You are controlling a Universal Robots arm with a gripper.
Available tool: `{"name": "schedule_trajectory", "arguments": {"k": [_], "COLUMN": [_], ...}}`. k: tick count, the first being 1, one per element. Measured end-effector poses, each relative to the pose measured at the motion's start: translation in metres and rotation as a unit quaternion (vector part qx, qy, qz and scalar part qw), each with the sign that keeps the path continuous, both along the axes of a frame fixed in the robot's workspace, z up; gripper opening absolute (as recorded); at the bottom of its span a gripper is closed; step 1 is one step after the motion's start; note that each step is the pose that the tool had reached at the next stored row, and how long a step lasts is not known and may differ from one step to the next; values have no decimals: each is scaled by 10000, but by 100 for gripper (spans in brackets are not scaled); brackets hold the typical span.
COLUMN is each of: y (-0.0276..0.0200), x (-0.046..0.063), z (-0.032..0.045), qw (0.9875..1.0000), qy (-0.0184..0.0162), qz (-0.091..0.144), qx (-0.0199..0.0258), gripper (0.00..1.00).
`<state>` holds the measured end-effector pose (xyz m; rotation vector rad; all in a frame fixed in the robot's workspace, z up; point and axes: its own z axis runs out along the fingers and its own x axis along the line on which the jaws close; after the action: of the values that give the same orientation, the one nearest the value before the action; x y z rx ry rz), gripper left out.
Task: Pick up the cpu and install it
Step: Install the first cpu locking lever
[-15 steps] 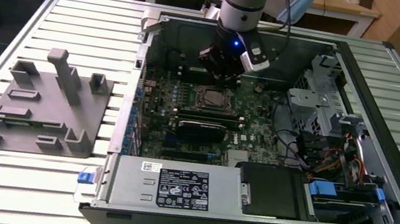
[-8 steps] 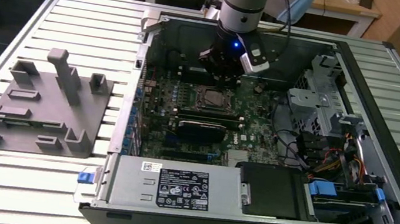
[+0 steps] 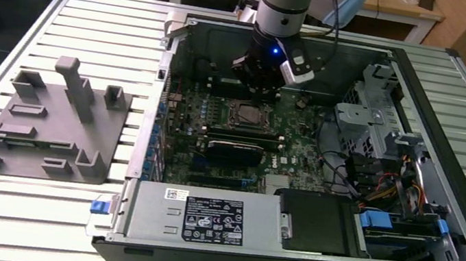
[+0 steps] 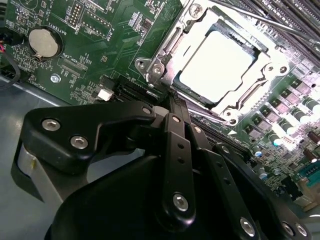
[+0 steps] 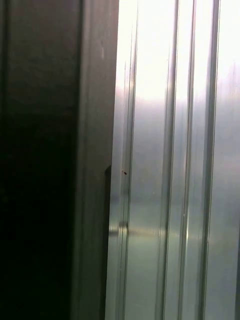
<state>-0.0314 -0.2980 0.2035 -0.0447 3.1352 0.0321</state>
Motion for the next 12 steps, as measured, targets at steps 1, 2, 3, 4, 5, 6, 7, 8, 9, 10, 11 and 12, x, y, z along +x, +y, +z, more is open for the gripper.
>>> {"name": "schedule_trajectory", "arguments": {"k": [1,2,3,4,5,6,7,8,9,10,11,12], "y": [0,-1,-1,0,-1,-1,-2,-2,-1,-1,-1,-1], "x": [0,0,0,0,0,0,-1,0,2,2,2,2], "z": [-3,-9,-19,-28,-38,-47,-53,-59,-66,-68,-69,-70], "qw": [10000,10000,10000,10000,9999,9999,9999,9998,9998,9998,9998,9998], "qy": [0,1,1,1,1,2,4,3,1,2,2,2], "qz": [0,0,0,0,0,0,0,0,0,0,0,0], "qx": [-23,-50,-75,-99,-121,-141,-163,-183,-192,-204,-211,-214], "gripper": [11,11,11,11,11,11,11,11,11,11,11,11]}}
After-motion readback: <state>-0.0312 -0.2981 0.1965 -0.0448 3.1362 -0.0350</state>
